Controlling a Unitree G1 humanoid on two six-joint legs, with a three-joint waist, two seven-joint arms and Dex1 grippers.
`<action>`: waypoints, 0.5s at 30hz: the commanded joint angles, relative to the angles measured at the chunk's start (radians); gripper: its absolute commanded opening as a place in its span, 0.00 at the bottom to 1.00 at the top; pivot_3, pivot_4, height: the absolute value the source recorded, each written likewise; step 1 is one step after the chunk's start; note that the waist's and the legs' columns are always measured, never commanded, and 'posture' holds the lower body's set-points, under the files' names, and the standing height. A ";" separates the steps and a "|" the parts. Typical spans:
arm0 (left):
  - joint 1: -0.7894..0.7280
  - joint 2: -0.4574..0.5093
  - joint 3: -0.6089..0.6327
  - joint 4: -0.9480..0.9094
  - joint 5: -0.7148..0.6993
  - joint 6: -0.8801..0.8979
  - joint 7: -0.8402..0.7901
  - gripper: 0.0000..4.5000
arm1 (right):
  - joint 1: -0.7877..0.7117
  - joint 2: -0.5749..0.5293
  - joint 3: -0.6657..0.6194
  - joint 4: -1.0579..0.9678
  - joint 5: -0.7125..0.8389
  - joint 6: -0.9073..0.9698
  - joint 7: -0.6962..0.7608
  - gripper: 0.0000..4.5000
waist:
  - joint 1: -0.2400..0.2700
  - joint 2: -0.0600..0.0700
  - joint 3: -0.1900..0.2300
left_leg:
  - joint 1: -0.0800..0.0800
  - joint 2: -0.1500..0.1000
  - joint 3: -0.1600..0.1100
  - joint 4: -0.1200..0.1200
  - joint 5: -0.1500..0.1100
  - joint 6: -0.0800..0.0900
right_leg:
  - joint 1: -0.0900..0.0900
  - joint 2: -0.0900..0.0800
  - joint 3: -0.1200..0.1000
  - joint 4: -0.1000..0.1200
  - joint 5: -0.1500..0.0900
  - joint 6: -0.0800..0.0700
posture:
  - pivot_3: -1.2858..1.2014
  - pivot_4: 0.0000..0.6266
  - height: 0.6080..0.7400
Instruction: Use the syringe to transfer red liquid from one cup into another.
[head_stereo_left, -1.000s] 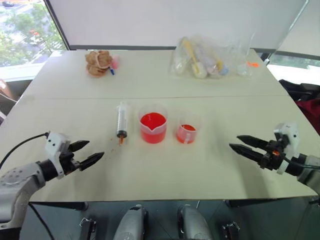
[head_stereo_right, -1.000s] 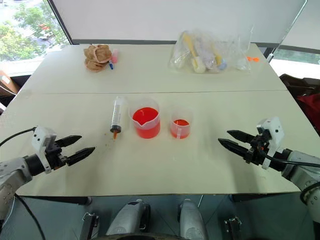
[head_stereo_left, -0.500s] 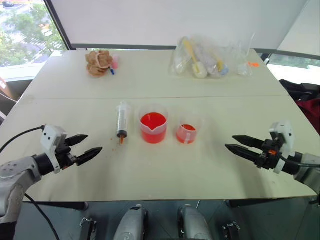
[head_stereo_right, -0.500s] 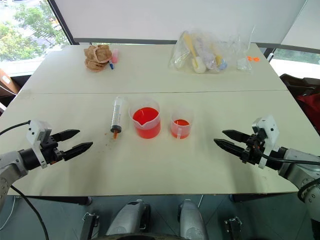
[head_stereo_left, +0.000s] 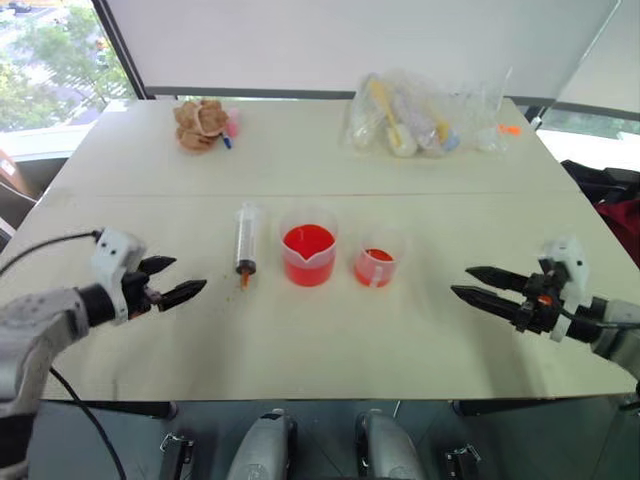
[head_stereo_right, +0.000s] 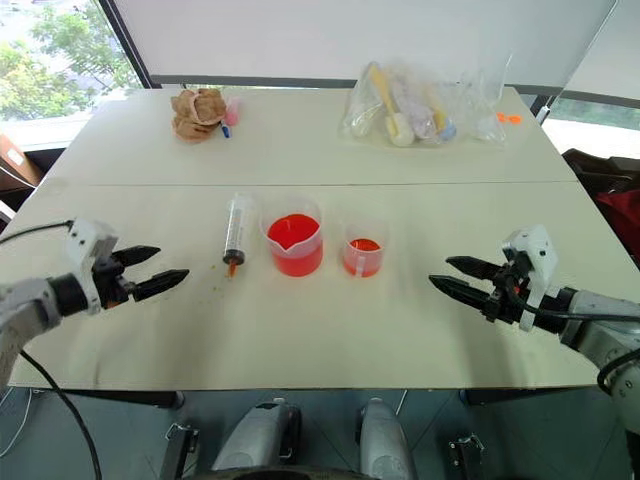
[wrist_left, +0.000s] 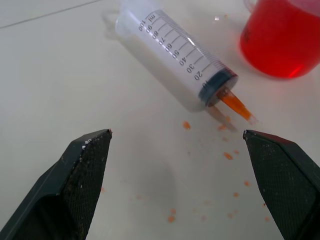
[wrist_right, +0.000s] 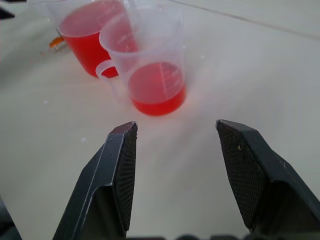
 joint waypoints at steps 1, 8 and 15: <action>-0.277 0.045 -0.093 0.057 -0.036 0.243 0.022 0.98 | -0.149 -0.096 -0.037 -0.032 0.019 -0.003 0.017 0.58 | -0.006 0.001 0.000 | 0.000 0.000 0.000 0.000 0.001 0.001 | 0.000 0.000 0.000 -0.001 0.000 0.000 | 0.52 0.24 1.00; -0.818 -0.117 -0.286 0.445 0.106 0.570 0.197 0.98 | -0.405 -0.149 0.031 -0.129 0.137 0.042 0.010 0.58 | -0.022 0.000 0.000 | 0.000 -0.002 -0.001 -0.003 0.001 0.001 | -0.001 0.002 -0.001 0.001 0.001 0.004 | 0.52 0.24 1.00; -1.000 -0.314 -0.351 0.784 0.258 0.491 0.308 0.98 | -0.506 -0.087 0.117 -0.225 0.185 0.052 -0.066 0.58 | -0.024 -0.004 0.003 | -0.005 -0.001 0.000 -0.002 0.001 0.000 | -0.007 0.000 0.000 0.001 0.001 0.005 | 0.52 0.24 1.00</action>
